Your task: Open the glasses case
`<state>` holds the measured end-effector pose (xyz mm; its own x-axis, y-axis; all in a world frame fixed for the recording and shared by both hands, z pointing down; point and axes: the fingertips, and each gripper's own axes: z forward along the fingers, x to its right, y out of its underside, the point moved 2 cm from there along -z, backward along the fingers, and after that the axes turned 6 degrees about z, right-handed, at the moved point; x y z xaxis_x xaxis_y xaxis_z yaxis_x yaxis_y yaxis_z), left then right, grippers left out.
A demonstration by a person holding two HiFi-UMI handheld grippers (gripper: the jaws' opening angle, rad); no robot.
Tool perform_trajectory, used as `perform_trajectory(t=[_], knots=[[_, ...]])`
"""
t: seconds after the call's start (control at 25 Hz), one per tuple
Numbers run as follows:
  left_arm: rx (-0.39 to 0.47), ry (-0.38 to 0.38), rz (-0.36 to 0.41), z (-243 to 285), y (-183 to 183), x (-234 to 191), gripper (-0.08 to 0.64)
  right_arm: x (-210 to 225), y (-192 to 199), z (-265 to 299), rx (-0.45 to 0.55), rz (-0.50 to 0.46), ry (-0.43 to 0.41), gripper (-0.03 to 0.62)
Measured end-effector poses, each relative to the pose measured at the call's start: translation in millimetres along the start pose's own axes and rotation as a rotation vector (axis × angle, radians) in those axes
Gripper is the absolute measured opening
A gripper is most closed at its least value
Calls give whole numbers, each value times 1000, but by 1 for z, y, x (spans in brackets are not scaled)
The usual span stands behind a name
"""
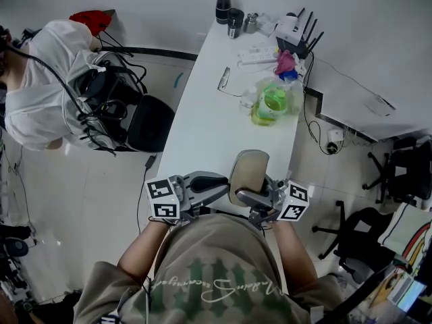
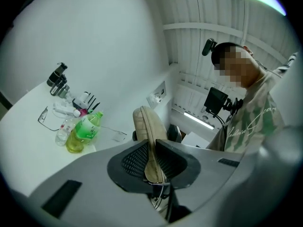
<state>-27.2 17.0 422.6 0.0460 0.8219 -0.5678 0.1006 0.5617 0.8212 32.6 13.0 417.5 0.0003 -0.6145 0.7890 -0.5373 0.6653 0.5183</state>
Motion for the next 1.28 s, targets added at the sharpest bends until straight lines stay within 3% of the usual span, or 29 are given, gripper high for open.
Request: perform_trajectory(t=[0.16, 0.4, 0.72, 0.8, 0.92, 1.0, 1.16, 1.28], knots=[[-18, 22, -3, -3, 2, 2, 41, 0, 4, -1, 3, 18, -23, 319], [80, 96, -169, -2, -3, 1, 26, 1, -2, -4, 90, 105, -78, 319], [93, 167, -271, 13, -17, -15, 15, 18, -23, -11, 259, 286, -131, 319], [56, 121, -226, 15, -18, -25, 15, 27, -25, -9, 243, 244, -75, 319], [-38, 6, -35, 17, -14, -44, 17, 44, -28, -5, 166, 138, 41, 319], [-71, -31, 46, 18, -8, -42, 20, 45, -26, -9, 144, 128, 58, 319], [-38, -76, 37, 10, 16, -12, 74, 18, 5, -23, 129, 112, 58, 319], [-9, -105, 10, 5, 13, -14, 105, 16, 9, -18, 77, 69, 70, 319]])
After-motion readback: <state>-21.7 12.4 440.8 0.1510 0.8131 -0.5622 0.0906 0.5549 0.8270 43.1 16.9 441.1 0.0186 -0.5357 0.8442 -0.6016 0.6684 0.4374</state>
